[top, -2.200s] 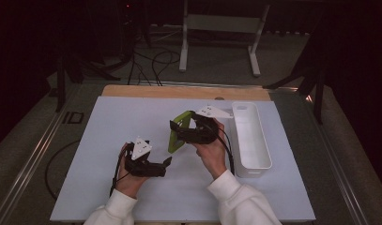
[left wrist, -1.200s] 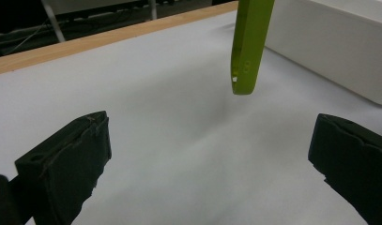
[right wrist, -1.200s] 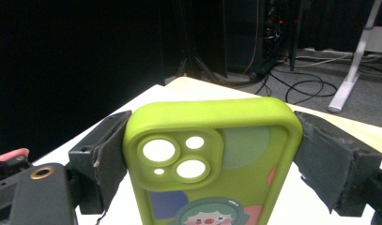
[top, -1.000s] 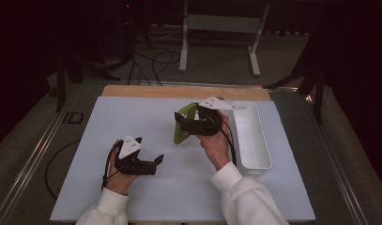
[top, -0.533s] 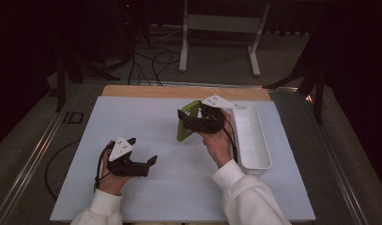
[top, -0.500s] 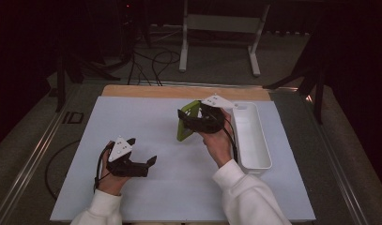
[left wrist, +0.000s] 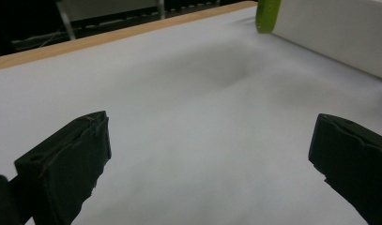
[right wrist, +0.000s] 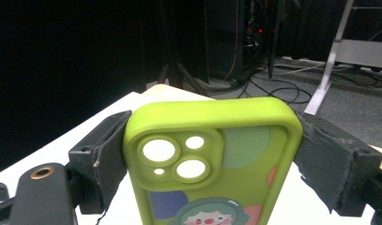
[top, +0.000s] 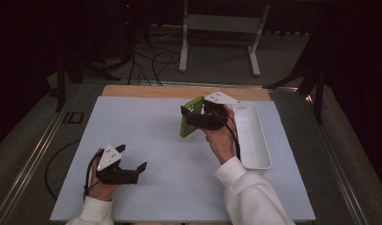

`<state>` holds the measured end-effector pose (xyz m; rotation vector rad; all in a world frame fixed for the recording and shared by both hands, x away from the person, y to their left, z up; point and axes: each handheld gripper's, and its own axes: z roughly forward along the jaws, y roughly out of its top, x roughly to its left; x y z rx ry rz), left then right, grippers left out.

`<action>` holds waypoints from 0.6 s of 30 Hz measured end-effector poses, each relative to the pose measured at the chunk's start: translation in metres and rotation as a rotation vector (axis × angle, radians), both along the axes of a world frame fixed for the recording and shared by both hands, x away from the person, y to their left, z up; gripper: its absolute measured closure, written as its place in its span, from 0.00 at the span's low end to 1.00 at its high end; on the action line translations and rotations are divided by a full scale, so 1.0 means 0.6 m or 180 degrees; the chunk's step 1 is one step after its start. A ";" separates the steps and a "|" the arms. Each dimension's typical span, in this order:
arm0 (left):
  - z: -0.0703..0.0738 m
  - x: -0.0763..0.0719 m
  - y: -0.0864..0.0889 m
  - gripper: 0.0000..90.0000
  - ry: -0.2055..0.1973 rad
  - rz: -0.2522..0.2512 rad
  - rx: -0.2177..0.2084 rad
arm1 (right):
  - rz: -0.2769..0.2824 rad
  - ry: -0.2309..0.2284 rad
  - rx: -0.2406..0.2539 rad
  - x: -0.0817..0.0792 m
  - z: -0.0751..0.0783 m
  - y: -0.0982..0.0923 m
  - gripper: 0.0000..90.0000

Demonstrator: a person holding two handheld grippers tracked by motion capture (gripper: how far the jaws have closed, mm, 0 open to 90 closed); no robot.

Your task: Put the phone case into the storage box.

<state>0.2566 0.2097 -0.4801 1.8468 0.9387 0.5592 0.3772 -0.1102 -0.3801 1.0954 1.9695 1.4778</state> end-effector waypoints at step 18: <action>-0.009 -0.018 0.033 0.00 -0.0032 0.0187 0.0042 | -0.0153 -0.0020 -0.0163 0.017 0.005 -0.001 0.18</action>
